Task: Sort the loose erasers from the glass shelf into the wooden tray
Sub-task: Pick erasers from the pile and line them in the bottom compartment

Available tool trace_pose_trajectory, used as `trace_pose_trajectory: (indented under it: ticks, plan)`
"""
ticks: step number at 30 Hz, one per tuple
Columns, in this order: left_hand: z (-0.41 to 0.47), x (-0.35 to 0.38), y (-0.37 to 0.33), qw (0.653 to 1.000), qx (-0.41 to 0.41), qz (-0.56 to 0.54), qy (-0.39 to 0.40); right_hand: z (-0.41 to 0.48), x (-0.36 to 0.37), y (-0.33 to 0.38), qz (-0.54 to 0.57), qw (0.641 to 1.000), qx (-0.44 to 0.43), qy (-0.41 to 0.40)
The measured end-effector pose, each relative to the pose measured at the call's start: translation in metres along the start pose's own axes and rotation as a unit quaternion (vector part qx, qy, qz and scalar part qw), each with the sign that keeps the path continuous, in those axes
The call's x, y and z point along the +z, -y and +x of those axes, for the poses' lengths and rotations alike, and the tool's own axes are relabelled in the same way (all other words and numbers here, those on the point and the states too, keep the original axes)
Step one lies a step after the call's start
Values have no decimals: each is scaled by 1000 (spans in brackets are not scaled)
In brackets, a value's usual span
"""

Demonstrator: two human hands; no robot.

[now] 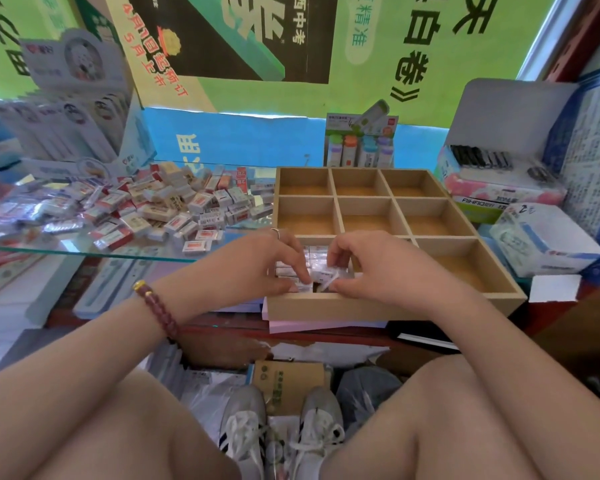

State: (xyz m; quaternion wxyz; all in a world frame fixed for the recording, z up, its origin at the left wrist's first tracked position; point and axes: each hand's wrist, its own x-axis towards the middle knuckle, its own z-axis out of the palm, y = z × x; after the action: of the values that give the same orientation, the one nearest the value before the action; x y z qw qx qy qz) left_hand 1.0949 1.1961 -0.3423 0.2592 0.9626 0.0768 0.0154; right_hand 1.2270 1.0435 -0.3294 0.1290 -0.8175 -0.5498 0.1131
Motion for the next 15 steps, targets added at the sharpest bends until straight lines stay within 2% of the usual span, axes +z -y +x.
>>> trace_pose_trajectory:
  ticks: [4,12,15]
  plan:
    - [-1,-1,1,1000,-2,20,-5,0,-3,3,-12,1000,13,26]
    - [-2,0,-4,998,-24,55,-12,-2,-2,12,-147,989,-6,-15]
    - [-3,0,-6,996,-31,77,-11,-5,-4,15,-131,991,-9,-10]
